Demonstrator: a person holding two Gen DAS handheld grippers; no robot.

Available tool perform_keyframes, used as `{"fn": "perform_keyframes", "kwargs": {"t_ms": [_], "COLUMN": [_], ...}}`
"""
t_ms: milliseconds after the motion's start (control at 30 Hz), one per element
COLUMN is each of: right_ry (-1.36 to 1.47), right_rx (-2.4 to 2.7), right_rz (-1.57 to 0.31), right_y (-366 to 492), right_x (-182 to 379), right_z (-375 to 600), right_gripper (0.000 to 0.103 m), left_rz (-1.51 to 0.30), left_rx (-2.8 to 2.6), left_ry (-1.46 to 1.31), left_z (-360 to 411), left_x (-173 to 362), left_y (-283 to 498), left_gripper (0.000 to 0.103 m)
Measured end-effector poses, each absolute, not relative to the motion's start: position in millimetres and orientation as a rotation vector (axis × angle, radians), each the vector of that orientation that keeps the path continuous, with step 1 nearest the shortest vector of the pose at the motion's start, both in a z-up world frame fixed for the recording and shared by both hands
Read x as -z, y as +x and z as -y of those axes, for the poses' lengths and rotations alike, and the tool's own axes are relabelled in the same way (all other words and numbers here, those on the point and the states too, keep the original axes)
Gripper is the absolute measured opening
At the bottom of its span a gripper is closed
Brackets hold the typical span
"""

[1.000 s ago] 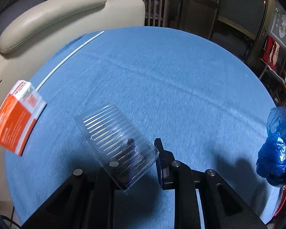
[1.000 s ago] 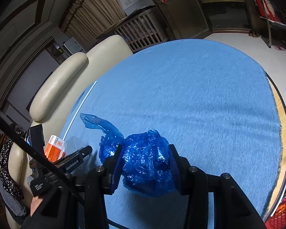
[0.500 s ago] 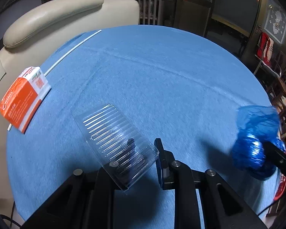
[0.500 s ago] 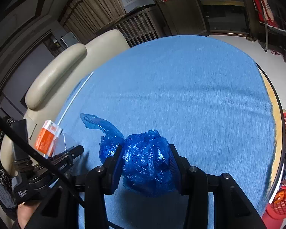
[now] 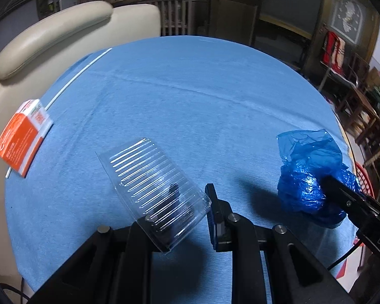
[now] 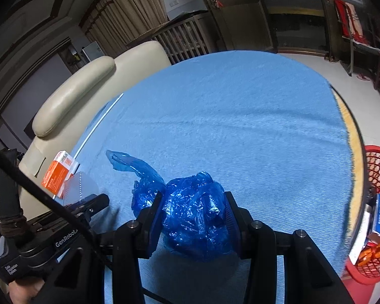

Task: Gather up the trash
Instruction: 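Lift the clear tray with the left gripper while the right holds the blue bag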

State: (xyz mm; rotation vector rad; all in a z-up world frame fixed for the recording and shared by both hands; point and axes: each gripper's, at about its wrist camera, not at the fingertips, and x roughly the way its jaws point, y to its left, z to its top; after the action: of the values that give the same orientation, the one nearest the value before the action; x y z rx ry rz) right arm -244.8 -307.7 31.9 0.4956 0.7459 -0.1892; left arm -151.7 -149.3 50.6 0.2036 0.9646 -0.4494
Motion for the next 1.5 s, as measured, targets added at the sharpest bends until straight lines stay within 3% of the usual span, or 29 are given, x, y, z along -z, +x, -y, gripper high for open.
{"fn": "perform_keyframes", "kwargs": {"t_ms": [1500], "right_ry": [0.536], "right_rx": [0.242], "right_rz": [-0.650], "right_y": [-294.9], "right_x": [-54.1], "right_z": [333.9], "right_gripper": [0.048], "left_rz": [-0.969], "left_rx": [0.512], "left_ry": [0.247], "left_z": [168.2], "left_x": [-61.1], "left_y": [-170.1], "left_gripper": [0.022]}}
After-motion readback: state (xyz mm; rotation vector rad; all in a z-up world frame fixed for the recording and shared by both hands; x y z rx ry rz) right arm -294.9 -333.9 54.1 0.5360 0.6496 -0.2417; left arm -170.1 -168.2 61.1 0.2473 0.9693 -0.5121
